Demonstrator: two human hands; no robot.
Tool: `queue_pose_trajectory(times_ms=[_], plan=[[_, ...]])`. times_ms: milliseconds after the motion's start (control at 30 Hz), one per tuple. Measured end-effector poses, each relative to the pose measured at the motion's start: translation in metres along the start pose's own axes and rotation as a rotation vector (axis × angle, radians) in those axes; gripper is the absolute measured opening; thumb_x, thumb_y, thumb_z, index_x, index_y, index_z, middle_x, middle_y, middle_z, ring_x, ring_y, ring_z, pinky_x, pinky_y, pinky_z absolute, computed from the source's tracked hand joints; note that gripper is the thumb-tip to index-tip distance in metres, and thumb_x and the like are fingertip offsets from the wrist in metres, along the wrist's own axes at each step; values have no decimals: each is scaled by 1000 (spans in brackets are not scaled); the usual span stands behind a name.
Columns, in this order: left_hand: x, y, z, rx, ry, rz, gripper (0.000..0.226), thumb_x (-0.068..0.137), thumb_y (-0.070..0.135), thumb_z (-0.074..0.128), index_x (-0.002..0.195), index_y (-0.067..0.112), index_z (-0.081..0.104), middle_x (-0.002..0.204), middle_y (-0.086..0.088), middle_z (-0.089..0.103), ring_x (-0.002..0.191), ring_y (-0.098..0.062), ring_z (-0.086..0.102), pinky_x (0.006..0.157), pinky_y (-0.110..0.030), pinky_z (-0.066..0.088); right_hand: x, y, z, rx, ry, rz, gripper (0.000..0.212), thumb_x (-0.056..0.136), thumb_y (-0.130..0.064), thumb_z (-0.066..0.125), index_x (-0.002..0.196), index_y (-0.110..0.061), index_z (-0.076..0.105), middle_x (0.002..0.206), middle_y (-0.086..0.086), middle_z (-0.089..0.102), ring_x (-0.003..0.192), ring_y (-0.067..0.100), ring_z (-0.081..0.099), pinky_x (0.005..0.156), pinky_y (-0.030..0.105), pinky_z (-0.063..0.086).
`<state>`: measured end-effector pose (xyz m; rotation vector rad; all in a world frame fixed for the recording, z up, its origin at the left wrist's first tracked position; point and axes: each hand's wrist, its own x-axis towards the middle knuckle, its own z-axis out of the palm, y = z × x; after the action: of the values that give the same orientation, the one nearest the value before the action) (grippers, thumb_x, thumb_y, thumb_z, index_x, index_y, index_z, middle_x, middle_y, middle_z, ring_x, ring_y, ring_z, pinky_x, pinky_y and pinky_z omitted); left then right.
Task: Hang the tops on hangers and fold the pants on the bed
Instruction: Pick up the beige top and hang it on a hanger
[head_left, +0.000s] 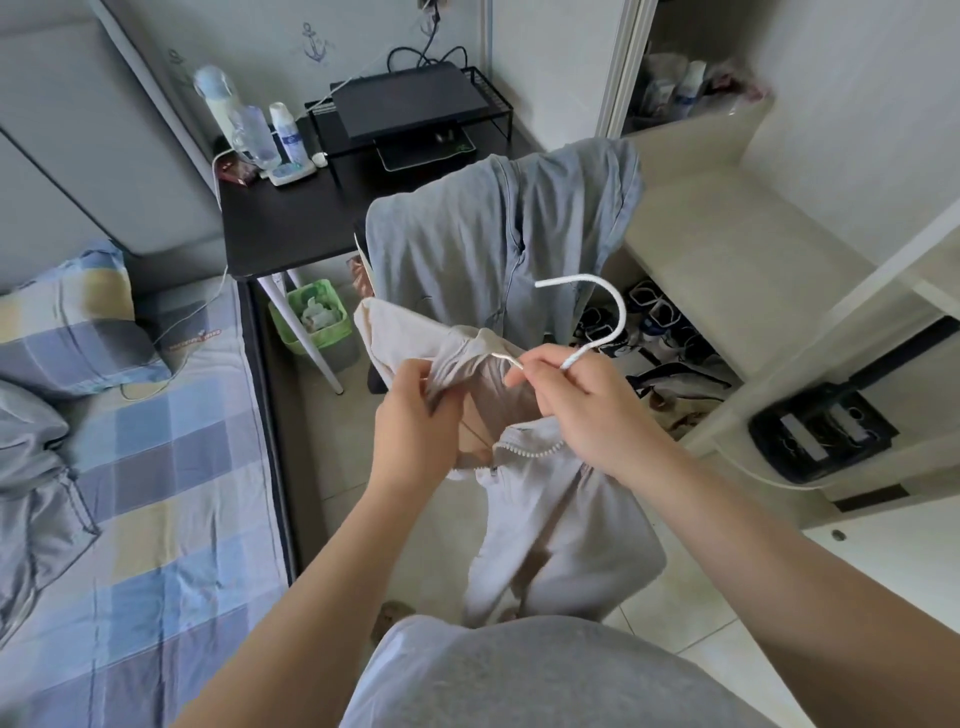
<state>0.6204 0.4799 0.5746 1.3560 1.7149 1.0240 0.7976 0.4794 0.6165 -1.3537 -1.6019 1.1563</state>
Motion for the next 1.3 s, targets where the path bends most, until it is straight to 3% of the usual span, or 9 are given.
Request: queue_pose_trajectory(times_ms=[100, 233, 433, 600, 800, 933, 1133, 1233, 1300], plan=[[13, 0, -17, -98, 134, 35, 15, 78, 10, 47, 70, 21, 52, 55, 21, 54, 49, 1, 42, 47, -13, 32, -3, 8, -10, -121, -27, 41, 29, 103, -18, 46, 88, -24, 70, 53, -2, 35, 49, 12, 32, 52, 30, 27], [26, 7, -35, -195, 277, 67, 22, 83, 12, 46, 83, 28, 61, 67, 24, 62, 58, 7, 51, 53, -8, 40, -5, 14, -21, -456, -249, 170, 28, 101, -24, 49, 87, -27, 73, 54, -11, 58, 47, 6, 49, 47, 24, 36], [18, 15, -29, -75, -1, 172, 14, 83, 6, 59, 81, 19, 60, 68, 13, 56, 55, 1, 49, 52, -13, 38, -4, 3, -9, -433, -75, 0, 33, 101, -23, 51, 71, -28, 63, 63, -1, 67, 49, 8, 55, 49, 24, 43], [6, 21, -30, -103, -39, 256, 20, 77, 7, 57, 86, 25, 62, 73, 11, 62, 65, -6, 54, 56, -18, 44, 1, 9, -2, -749, -212, 76, 26, 100, -27, 45, 93, -23, 70, 72, -1, 67, 72, 19, 62, 63, 32, 45], [7, 16, -36, -12, -277, 147, 19, 86, 16, 75, 96, 29, 65, 84, 6, 69, 75, -17, 67, 68, -34, 56, -4, 16, 2, -427, -131, 7, 34, 102, -23, 49, 73, -15, 65, 56, -4, 65, 45, 4, 55, 48, 17, 40], [3, 7, -34, 41, -212, 141, 14, 87, 24, 76, 96, 26, 66, 85, 10, 68, 77, -10, 62, 70, -23, 49, -7, 17, 6, -363, -121, -38, 35, 102, -18, 49, 69, -19, 60, 57, 1, 63, 46, 3, 54, 50, 17, 38], [-1, 2, -38, 611, -84, 438, 38, 83, 45, 76, 116, 30, 68, 124, 11, 59, 128, -20, 43, 115, -50, 23, -9, 13, 5, -170, -147, -19, 28, 103, -25, 51, 85, -13, 69, 61, 1, 64, 42, 7, 54, 48, 14, 41], [2, 6, -37, 544, -105, 485, 16, 91, 19, 64, 104, 19, 73, 93, 7, 71, 97, -27, 63, 97, -46, 40, -6, 14, 3, -155, -157, -33, 17, 101, -24, 55, 95, -25, 71, 67, -4, 69, 51, 11, 60, 52, 24, 49], [3, 4, -39, 505, -63, 451, 18, 91, 9, 63, 104, 18, 74, 81, 9, 69, 82, -24, 61, 87, -42, 42, -3, 20, -3, -204, -90, -67, 9, 97, -23, 63, 102, -26, 70, 81, -9, 72, 75, 15, 67, 73, 33, 54]])
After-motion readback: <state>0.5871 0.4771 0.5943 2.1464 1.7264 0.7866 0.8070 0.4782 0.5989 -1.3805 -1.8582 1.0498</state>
